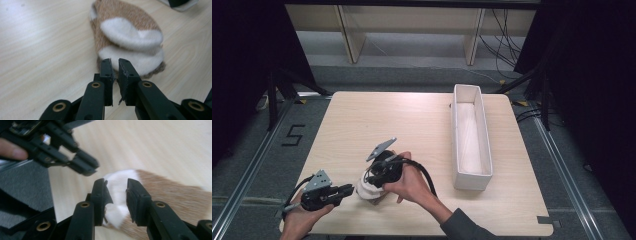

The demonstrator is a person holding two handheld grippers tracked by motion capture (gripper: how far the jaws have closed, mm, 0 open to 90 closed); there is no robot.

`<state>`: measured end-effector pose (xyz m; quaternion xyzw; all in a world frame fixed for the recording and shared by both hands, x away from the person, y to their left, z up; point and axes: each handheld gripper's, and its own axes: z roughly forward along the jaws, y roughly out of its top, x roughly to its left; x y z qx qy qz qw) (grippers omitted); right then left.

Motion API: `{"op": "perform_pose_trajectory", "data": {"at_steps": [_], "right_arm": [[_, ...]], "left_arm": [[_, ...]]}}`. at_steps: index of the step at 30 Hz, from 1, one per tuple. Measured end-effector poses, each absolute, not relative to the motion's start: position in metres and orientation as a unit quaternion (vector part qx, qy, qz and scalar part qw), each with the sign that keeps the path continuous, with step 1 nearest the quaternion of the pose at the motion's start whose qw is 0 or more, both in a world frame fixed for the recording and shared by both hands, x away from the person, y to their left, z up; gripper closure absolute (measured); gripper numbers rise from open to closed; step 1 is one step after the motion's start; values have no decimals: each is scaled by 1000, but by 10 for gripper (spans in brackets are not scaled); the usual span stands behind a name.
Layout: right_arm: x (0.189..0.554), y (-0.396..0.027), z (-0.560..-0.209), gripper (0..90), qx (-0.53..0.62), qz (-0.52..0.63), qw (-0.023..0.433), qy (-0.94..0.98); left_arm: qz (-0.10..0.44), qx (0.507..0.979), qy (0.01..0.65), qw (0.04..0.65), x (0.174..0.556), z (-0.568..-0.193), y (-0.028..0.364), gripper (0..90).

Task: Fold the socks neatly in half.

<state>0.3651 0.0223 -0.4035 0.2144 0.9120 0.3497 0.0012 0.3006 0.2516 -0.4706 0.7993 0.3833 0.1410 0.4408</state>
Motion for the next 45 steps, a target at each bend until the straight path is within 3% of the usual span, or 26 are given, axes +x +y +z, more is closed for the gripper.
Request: {"op": "perform_pose_trajectory", "data": {"at_steps": [3,10,14,22,36,45], "right_arm": [[381,4,-398,727,240,345,36,907],[404,-11,-418,737,280,323,39,903],[415,-9,-432,750,292,300,48,907],[433,1,-458,879,285,272,40,918],[388,-28,-465,887,271,288,17,918],[365,-39,-471,880,270,328,10,905]], "left_arm": [[147,805,360,447,299,-457,239,806],[145,818,333,445,311,-446,215,805],[141,841,331,405,318,-460,213,823],[127,840,347,397,322,-472,216,862],[96,837,352,407,341,-474,226,890],[108,842,346,399,340,-474,224,892]]}}
